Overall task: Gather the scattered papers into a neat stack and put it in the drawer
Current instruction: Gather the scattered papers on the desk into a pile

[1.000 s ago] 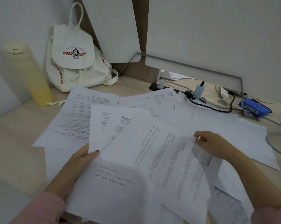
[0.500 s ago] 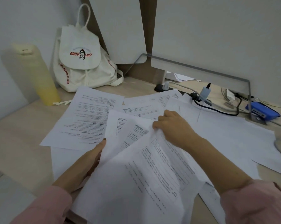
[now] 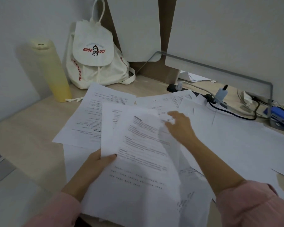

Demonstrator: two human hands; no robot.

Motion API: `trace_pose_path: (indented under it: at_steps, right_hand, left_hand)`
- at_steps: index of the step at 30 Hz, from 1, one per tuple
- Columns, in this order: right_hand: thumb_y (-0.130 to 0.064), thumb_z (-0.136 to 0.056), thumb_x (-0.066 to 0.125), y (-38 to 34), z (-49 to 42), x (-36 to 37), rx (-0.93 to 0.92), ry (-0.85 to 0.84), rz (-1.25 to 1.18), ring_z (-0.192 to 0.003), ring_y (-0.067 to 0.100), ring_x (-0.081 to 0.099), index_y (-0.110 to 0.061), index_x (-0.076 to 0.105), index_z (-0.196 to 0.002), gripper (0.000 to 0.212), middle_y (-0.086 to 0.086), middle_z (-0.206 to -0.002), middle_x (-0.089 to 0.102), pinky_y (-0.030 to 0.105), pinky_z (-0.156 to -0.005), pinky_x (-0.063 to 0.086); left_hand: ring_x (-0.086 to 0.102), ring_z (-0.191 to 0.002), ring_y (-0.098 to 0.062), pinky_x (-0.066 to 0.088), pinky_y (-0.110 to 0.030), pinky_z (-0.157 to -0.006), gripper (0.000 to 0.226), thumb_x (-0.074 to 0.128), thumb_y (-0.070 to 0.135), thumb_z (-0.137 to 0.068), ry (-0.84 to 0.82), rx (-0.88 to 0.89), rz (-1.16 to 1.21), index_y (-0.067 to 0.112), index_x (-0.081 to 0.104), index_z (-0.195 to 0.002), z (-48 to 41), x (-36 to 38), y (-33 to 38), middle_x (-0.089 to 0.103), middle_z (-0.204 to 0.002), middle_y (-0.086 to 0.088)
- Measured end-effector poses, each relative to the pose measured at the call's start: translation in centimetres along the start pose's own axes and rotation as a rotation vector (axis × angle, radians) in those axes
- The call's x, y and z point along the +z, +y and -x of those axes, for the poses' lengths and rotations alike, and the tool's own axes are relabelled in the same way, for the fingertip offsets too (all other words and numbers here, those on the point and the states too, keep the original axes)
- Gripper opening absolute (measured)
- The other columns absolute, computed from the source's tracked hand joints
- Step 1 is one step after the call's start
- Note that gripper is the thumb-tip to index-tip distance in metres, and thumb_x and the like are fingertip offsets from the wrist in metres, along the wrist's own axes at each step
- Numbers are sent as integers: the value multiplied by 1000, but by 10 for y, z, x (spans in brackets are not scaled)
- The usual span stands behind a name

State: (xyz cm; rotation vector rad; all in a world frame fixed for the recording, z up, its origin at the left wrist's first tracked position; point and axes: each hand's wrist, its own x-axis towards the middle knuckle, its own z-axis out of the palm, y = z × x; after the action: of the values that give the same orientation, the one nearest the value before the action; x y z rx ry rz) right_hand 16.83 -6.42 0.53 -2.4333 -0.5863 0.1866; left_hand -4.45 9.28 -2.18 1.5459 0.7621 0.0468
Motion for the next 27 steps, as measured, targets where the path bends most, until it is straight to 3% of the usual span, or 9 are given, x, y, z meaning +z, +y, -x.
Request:
trace_pose_path:
  at_steps: [4,7,11,13,15,18,21,24,27]
  right_hand:
    - [-30,-87,56,41,-1,-17,400,-56,136,-129,35,33,-7,40,-134,55,19,-137,39,41,-100,35]
    - [-37,-81,64,48,4,-18,499,-60,221,-129,36,28,-4,38,-133,67,19,-136,33,45,-100,34]
    - [-31,-79,69,46,1,-17,549,-62,99,-128,37,32,0,34,-133,71,20,-136,33,45,-97,37]
    - [-23,-82,67,46,4,-18,517,-60,-10,-120,37,43,3,33,-131,65,22,-133,40,39,-88,41]
    - [-14,-88,58,44,9,-20,415,-21,-52,-101,33,52,3,41,-125,44,21,-124,51,35,-79,42]
    - [-11,-93,45,39,15,-33,240,130,-30,-76,24,48,-1,53,-111,22,22,-107,62,31,-67,40]
    - [-14,-95,43,33,20,-66,110,354,-73,-79,21,49,-6,55,-112,23,11,-98,60,28,-67,34]
    - [-18,-91,45,34,27,-109,69,574,-227,-79,22,53,-11,58,-108,23,6,-92,58,36,-68,43]
    - [-18,-86,47,43,38,-135,131,641,-463,-67,15,54,-18,58,-101,19,6,-89,61,32,-70,42]
  left_hand:
    - [62,-87,-15,49,-35,-75,15,52,19,-92,168,6,118,26,59,-103,-2,-8,-10,65,-92,9]
    - [62,-91,-21,48,-40,-85,20,50,18,-93,207,-11,140,24,58,-111,-2,-8,-15,66,-97,3]
    - [60,-100,-27,46,-45,-95,24,48,18,-94,204,-19,132,23,56,-116,-1,-7,-16,63,-105,-4]
    - [59,-102,-28,45,-45,-97,27,48,18,-94,205,-27,134,20,57,-119,-1,-7,-15,63,-107,-5]
    - [59,-107,-29,43,-48,-100,31,48,18,-94,202,-35,125,16,56,-124,-1,-8,-16,63,-114,-7]
    - [57,-111,-29,42,-46,-101,34,48,18,-94,199,-26,94,15,53,-128,1,-7,-16,61,-121,-7]
    - [55,-114,-29,41,-44,-102,36,48,17,-94,188,-17,69,13,51,-130,3,-3,-16,59,-125,-8]
    - [57,-113,-29,41,-49,-103,36,49,20,-94,163,-26,84,15,52,-130,4,1,-15,60,-125,-8]
    - [60,-109,-28,42,-50,-101,34,50,20,-94,133,-31,115,18,54,-127,5,8,-12,64,-119,-5]
